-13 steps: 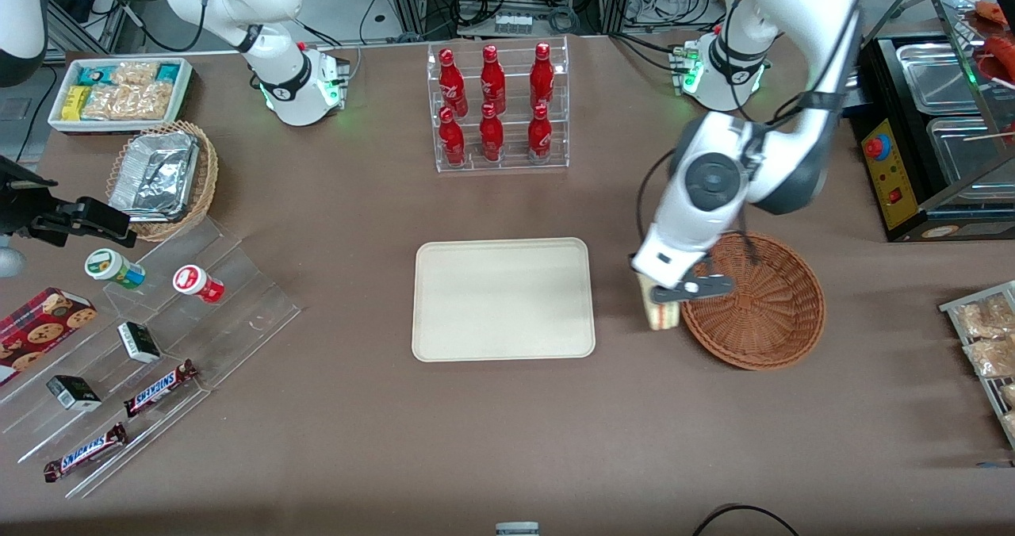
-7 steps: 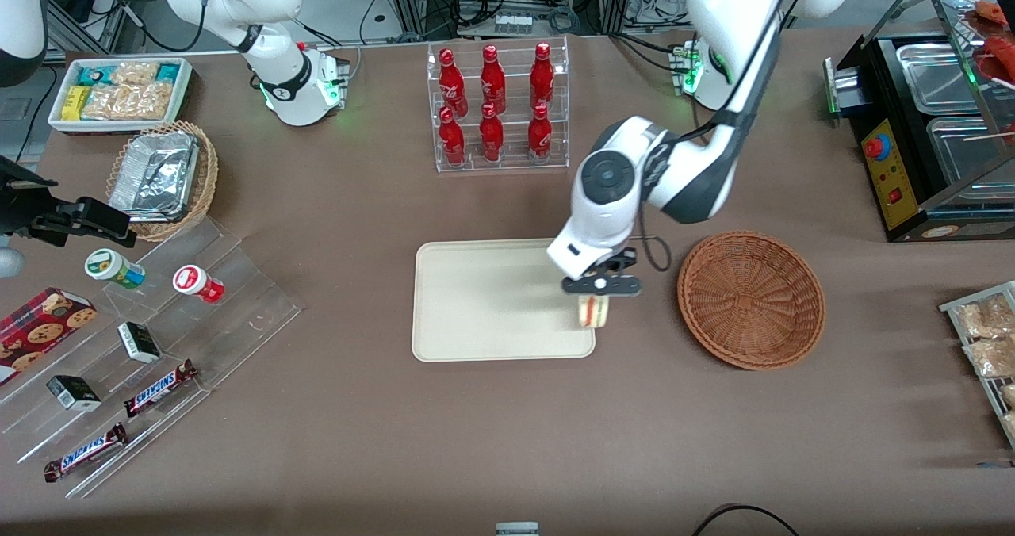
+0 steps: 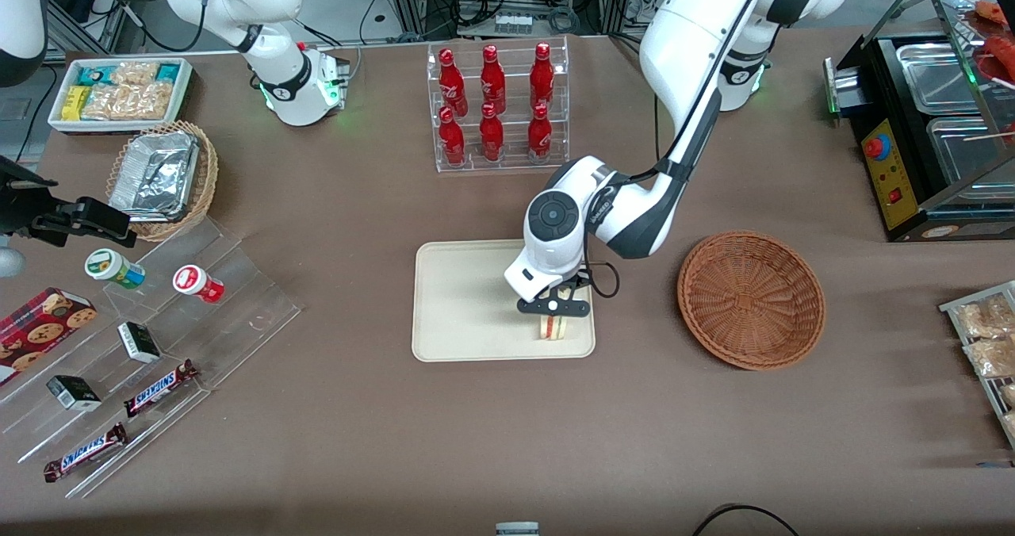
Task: Place sandwich from basket to tray
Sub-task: 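Lift the sandwich and carry it with the left gripper over the cream tray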
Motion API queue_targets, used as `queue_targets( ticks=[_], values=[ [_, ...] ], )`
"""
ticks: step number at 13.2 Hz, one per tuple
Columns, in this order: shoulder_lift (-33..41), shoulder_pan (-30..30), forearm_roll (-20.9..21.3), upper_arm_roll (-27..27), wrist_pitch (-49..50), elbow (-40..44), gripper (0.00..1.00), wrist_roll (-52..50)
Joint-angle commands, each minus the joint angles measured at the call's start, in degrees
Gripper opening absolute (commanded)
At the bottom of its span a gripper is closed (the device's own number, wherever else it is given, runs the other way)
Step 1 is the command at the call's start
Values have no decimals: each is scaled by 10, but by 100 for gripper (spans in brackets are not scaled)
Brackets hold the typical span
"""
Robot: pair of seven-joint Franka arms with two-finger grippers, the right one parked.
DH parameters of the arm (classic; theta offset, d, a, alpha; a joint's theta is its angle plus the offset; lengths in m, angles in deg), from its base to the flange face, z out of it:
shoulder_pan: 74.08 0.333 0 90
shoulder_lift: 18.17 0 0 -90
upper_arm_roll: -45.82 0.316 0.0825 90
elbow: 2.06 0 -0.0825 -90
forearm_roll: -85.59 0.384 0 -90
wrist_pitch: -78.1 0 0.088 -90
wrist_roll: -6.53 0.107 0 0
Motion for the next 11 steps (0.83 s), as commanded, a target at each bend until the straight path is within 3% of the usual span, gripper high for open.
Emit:
queue_targets(
  ticks=[1, 4, 6, 7, 11],
  values=[
    [-17, -5, -6, -3, 6, 27, 0, -10],
    [-25, -5, -6, -5, 7, 33, 0, -31],
    [-28, -6, -6, -6, 7, 33, 60, -31],
    [-28, -6, -6, -6, 6, 33, 99, -30],
    [-24, -5, -4, -6, 10, 37, 100, -30]
  ],
)
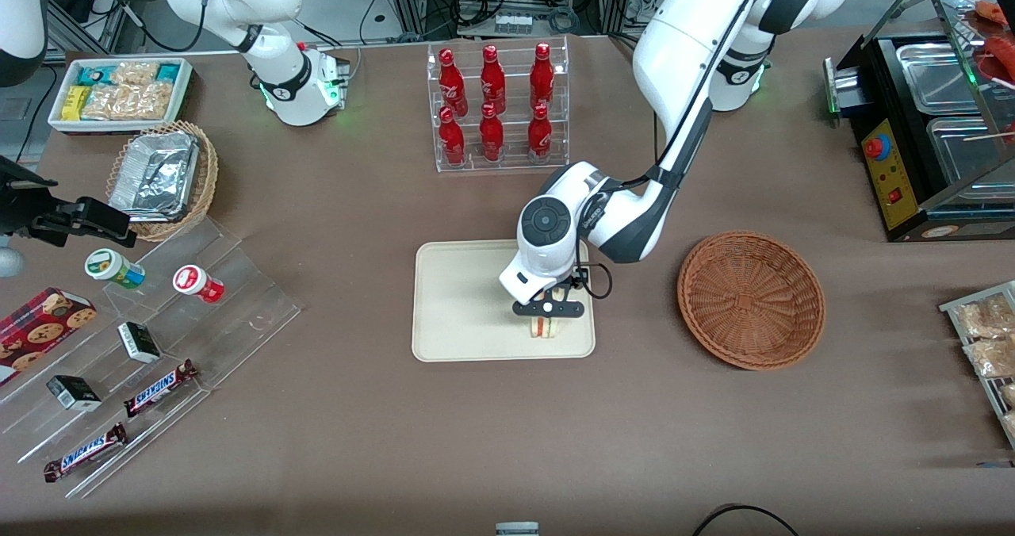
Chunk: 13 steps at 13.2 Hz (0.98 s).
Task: Place sandwich from basket to tray
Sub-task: 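Lower the sandwich onto the tray and open the left gripper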
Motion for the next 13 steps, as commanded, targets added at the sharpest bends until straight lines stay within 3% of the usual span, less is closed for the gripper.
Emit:
queue_targets(
  ticks=[1, 7, 13],
  values=[
    [-3, -5, -4, 3, 10, 22, 100, -8],
    [29, 11, -5, 9, 17, 29, 100, -7],
    [94, 103, -8, 9, 82, 33, 100, 25]
  ],
)
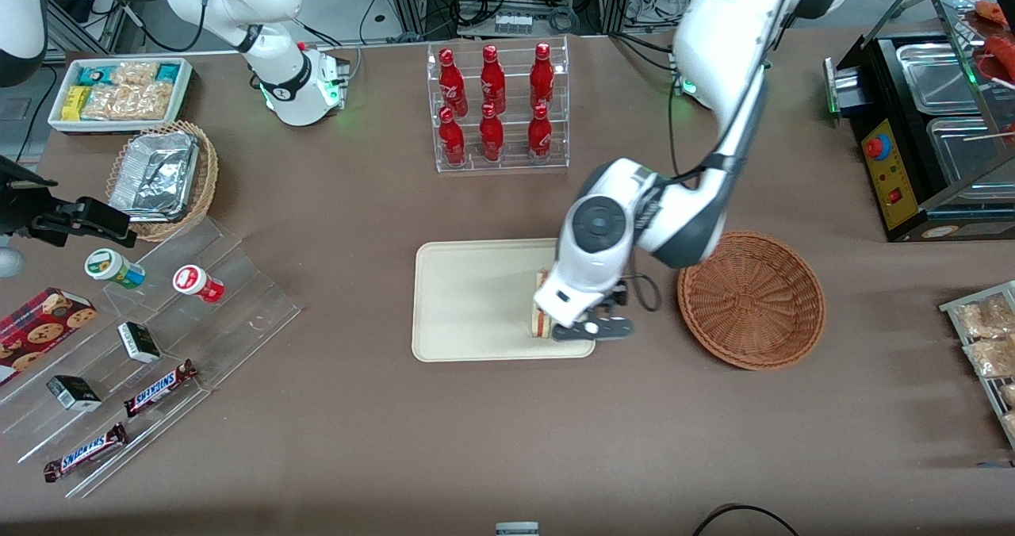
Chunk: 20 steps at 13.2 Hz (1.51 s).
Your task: Place sandwich from basket to tray
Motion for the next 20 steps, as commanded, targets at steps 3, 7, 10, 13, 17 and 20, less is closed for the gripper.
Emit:
queue_targets(
  ticks=[3, 7, 10, 13, 17, 20],
  values=[
    [56, 76, -9, -4, 60, -5, 100, 46],
    [87, 124, -9, -4, 107, -8, 100, 86],
    [116, 163, -9, -4, 160, -8, 100, 148],
    [150, 197, -9, -4, 192, -13, 100, 189],
    [205, 233, -9, -4, 258, -19, 100, 256],
    [240, 245, -9, -5, 297, -20, 100, 270]
  ],
)
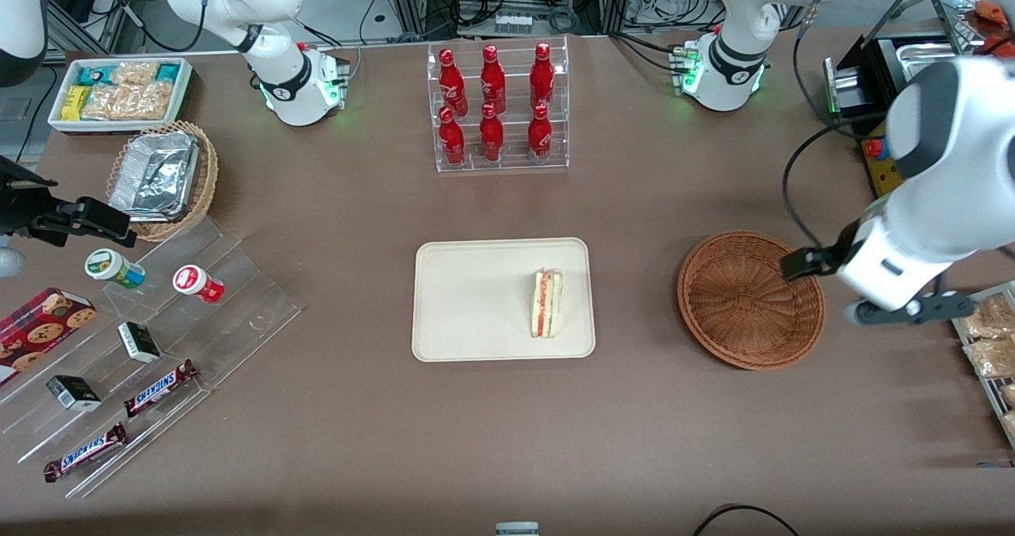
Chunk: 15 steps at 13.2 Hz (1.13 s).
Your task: Place sandwich from basket to tray
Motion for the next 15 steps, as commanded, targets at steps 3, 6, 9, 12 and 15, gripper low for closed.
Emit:
queue_targets(
  ticks=[3, 6, 9, 12, 15],
  values=[
    [74, 32, -7, -9, 26, -50, 100, 54],
    [103, 52, -7, -11, 51, -53, 100, 60],
    [122, 75, -7, -18, 65, -50, 100, 98],
    [133, 85, -7, -18, 83, -51, 100, 101],
    [134, 88, -6, -17, 77, -68, 100, 123]
  ],
)
